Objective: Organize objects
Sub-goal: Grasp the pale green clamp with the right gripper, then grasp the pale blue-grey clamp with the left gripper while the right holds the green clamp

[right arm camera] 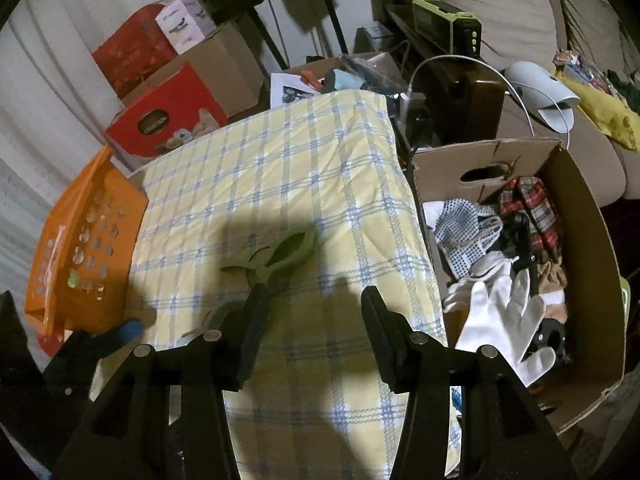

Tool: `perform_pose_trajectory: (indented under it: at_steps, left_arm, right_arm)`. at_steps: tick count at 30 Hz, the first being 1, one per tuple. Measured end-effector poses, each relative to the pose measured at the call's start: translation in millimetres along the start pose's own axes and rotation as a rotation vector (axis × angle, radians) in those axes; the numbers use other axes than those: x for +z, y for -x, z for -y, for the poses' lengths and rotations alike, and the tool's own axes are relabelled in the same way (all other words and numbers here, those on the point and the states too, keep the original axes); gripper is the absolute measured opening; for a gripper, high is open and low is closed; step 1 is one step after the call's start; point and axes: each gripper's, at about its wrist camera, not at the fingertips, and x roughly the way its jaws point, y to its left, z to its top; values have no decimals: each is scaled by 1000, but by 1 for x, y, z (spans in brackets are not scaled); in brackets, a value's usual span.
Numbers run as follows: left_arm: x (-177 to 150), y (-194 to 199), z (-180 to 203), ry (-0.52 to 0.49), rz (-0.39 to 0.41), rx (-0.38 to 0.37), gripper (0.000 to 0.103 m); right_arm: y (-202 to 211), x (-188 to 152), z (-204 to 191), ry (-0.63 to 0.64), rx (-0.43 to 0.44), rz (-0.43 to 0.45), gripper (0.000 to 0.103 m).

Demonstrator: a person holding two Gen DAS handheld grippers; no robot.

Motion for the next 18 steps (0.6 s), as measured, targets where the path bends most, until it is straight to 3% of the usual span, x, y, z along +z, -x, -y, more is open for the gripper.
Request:
perform_pose_trajectory:
  at_steps: [7,8,12,14,18]
  left_arm:
    - [8,-18,7,-57,15,14,92]
    - [10,-20,8,-64,14,15,89]
    - [9,-31,12,-96,-7,26,53]
    - [9,-30,12,-96,6,21,42]
    - [7,-29,12,-94,12,13,41]
  right_arm:
    - [-5,2,7,-24,3,3,50]
    - [-5,2,7,-26,4,3,50]
    - [-6,2,10,-34,3,0,50]
    - [-7,3,12,-38,5,0,50]
    - [-8,6,10,-49,20,-1,50]
